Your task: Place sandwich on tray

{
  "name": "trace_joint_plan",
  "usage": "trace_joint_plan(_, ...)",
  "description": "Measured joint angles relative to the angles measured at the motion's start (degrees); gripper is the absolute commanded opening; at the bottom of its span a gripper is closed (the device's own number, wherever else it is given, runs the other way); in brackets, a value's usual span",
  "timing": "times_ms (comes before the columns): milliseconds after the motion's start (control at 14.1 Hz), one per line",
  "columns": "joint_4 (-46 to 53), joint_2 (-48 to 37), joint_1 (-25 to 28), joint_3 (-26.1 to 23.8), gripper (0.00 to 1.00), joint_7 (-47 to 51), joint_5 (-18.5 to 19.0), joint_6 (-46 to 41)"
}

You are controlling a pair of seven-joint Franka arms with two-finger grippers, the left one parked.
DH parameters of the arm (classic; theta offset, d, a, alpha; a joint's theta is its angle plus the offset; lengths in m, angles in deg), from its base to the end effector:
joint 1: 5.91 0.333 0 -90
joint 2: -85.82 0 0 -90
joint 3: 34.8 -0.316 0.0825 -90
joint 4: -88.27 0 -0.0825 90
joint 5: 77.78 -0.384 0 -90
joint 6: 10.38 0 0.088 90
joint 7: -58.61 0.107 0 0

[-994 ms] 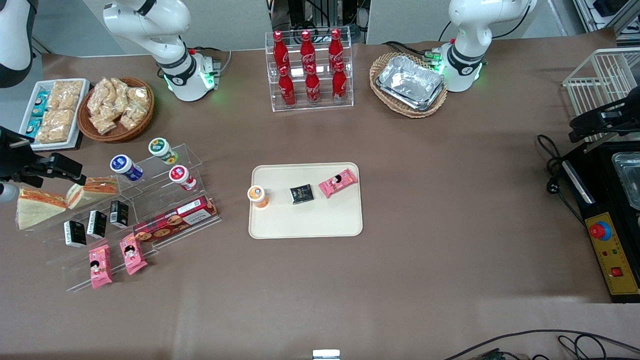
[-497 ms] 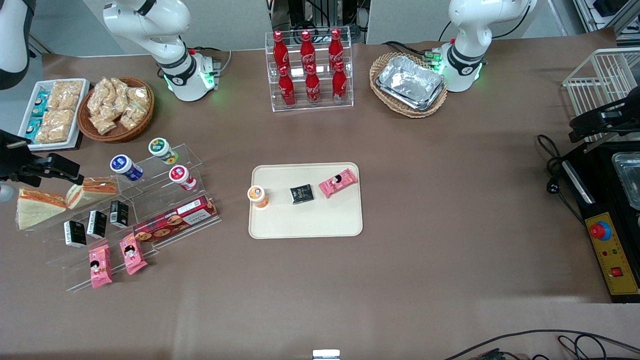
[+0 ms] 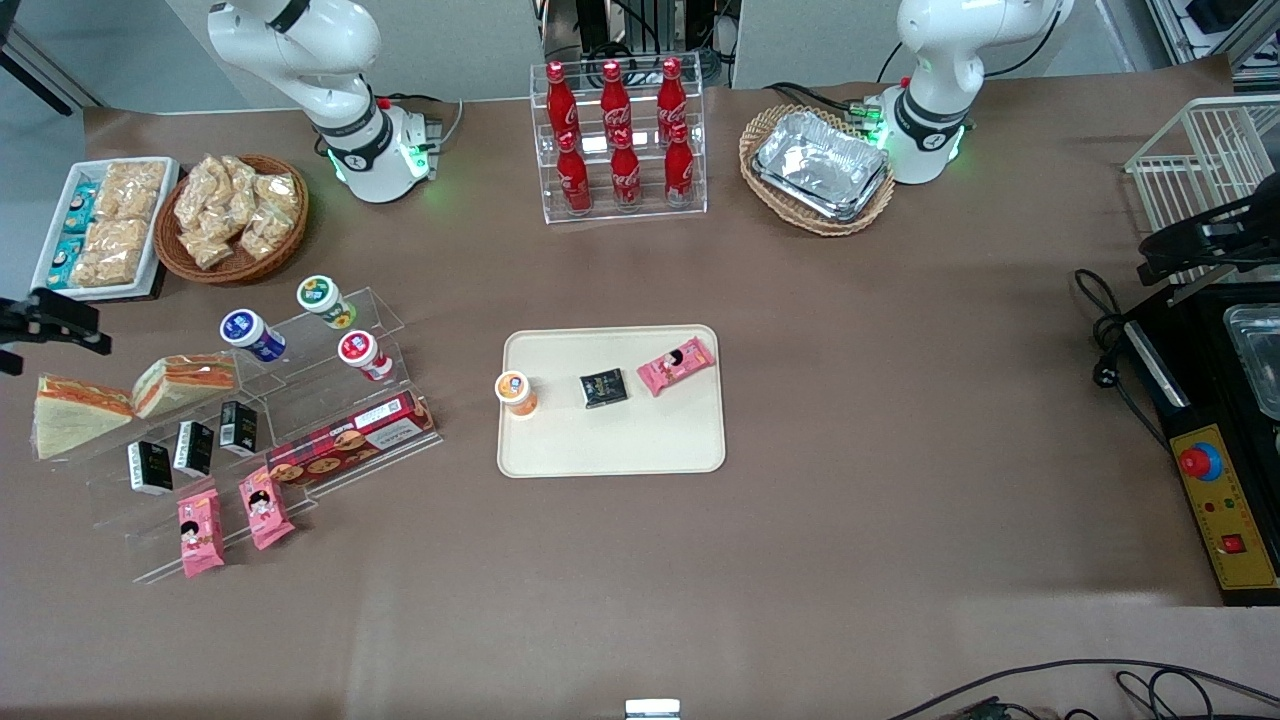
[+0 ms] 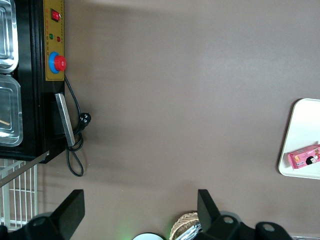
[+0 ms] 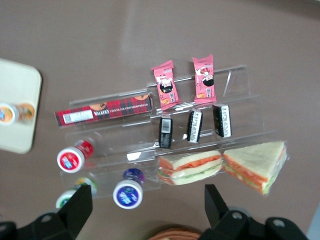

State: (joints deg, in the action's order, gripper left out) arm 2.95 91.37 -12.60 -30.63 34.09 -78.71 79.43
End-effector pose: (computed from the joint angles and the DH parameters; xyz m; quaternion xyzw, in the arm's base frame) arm 0.5741 -0.1062 0.6077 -0.9928 -0.1190 0.0073 0.0072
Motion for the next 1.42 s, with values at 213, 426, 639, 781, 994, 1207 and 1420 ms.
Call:
trace_joint_plan(213, 0.00, -0.10, -1.59, 0.56, 1.00, -15.64, 0.07, -0.46)
trace_joint_plan(426, -0.06, -0.08, -4.32, 1.07, 1.00, -27.79, 0.06, -0.90)
trace_joint_plan(639, -0.93, 0.31, -6.03, 1.40, 1.00, -40.53, 0.05, -1.06)
trace_joint_plan(781, -1.47, 0.99, -6.46, 1.42, 1.00, -45.96, 0.08, -1.06)
trace_joint_plan(994, -1.53, 1.90, -6.43, 1.32, 1.00, -58.00, 1.04, -1.02)
trace_joint_plan(1207, -2.05, 3.24, -6.54, 1.32, 1.00, -71.76, 1.23, 0.87)
trace_joint_plan(1420, -2.69, 4.68, -6.95, 1.39, 1.00, -82.16, 1.23, 3.90)
